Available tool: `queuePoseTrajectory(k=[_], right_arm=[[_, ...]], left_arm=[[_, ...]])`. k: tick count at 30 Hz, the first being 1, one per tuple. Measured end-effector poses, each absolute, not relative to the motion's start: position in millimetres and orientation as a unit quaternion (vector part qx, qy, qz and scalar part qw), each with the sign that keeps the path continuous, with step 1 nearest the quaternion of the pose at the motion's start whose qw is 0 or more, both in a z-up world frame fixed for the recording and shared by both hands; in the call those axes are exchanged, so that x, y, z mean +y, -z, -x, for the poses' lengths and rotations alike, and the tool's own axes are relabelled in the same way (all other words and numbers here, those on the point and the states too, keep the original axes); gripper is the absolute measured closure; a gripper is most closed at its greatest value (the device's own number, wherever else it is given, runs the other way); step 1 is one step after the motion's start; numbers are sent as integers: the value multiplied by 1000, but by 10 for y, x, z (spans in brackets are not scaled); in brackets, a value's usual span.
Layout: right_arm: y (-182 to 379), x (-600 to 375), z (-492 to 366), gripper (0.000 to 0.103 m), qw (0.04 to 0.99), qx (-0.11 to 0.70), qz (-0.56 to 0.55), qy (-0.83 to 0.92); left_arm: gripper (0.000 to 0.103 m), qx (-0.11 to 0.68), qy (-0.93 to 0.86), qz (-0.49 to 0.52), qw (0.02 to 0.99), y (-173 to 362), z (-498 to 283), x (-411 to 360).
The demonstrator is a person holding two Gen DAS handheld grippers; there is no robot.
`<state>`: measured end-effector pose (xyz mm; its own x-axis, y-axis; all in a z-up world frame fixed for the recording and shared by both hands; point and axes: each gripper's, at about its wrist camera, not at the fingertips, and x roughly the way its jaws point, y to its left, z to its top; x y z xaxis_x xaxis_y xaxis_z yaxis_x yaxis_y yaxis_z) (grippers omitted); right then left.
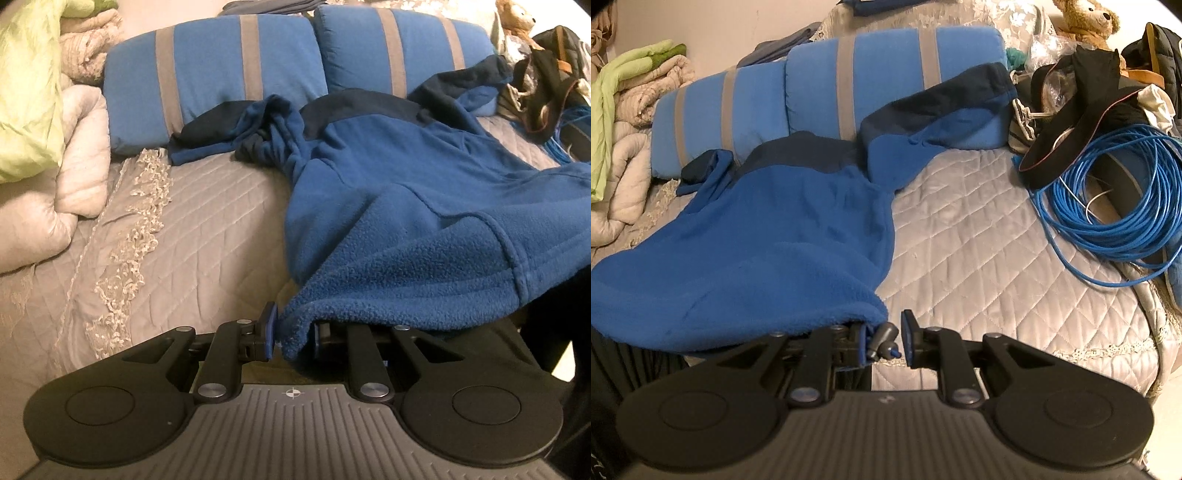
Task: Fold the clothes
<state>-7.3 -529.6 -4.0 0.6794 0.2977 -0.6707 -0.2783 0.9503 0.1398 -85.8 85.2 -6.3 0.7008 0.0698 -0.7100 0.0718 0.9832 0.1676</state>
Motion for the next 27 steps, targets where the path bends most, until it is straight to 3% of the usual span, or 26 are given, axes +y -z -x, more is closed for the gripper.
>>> queuePoseTrajectory(k=[4, 6, 8, 17, 20, 22, 23, 25, 27], right_arm=[[16, -5288, 95, 79, 919, 362, -13, -157], [-13, -5289, 118, 86, 921, 357, -16, -157], [-79, -5322, 160, 87, 921, 353, -29, -160], [-381, -5412, 394, 88, 918, 355, -34, -173], [-291, -5370, 367, 86, 913, 367, -17, -175], [-212, -5325, 334, 60, 909, 378, -8, -173], [-201, -5296, 340, 55, 910, 377, 3, -175], [-185, -5238, 357, 22, 910, 373, 28, -179], [-252, -5212, 438, 5, 915, 342, 59, -206]], left_arm=[[84, 383, 3, -92, 919, 25, 873, 859], [85, 382, 4, -94, 919, -12, 904, 853], [85, 391, 3, -94, 916, -59, 931, 845], [86, 384, 5, -98, 918, -304, 1080, 791], [81, 420, 18, -82, 904, -175, 988, 857], [66, 435, 20, -107, 894, -85, 957, 843], [62, 437, 23, -127, 890, -58, 957, 828], [47, 425, 35, -174, 888, -80, 1010, 810], [38, 420, 54, -209, 882, -144, 1068, 826]])
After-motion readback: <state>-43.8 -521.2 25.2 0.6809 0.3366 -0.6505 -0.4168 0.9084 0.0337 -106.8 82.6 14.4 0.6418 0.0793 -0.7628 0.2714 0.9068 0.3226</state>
